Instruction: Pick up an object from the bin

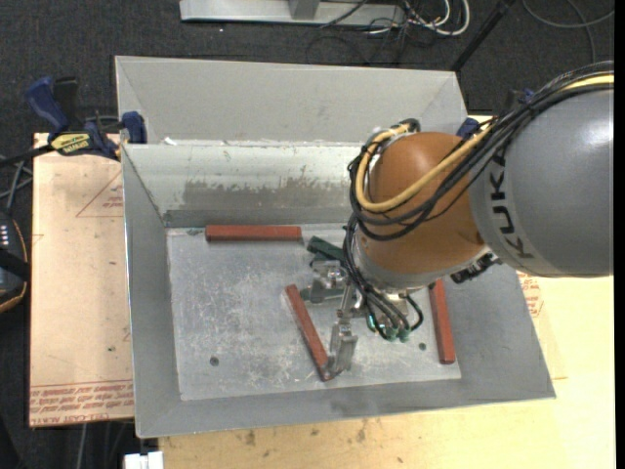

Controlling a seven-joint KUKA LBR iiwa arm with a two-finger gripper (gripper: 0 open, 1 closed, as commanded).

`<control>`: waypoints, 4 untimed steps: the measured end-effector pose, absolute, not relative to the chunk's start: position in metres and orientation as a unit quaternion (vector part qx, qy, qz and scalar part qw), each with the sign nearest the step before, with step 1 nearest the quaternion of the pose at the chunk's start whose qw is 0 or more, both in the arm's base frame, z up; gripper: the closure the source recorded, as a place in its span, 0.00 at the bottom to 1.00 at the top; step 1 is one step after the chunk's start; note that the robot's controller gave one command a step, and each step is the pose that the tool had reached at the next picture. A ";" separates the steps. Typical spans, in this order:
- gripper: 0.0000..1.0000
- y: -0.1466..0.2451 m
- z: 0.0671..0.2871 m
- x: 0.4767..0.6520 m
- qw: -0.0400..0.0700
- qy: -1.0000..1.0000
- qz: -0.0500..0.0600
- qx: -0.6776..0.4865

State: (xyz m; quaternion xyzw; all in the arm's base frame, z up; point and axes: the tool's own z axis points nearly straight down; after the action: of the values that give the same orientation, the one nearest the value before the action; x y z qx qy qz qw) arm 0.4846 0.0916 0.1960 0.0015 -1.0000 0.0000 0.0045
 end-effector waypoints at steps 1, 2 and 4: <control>0.00 0.091 0.200 0.486 0.000 -1.000 0.000 0.000; 0.00 0.083 0.173 0.488 -0.004 -0.998 -0.001 0.065; 0.00 0.038 0.094 0.511 0.002 -0.979 0.000 0.202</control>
Offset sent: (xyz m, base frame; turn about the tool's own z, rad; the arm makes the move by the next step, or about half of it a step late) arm 0.0020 -0.0384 -0.1093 -0.4627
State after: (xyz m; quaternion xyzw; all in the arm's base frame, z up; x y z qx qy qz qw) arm 0.5105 0.0377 0.0938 0.2020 -0.9794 -0.0002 0.0017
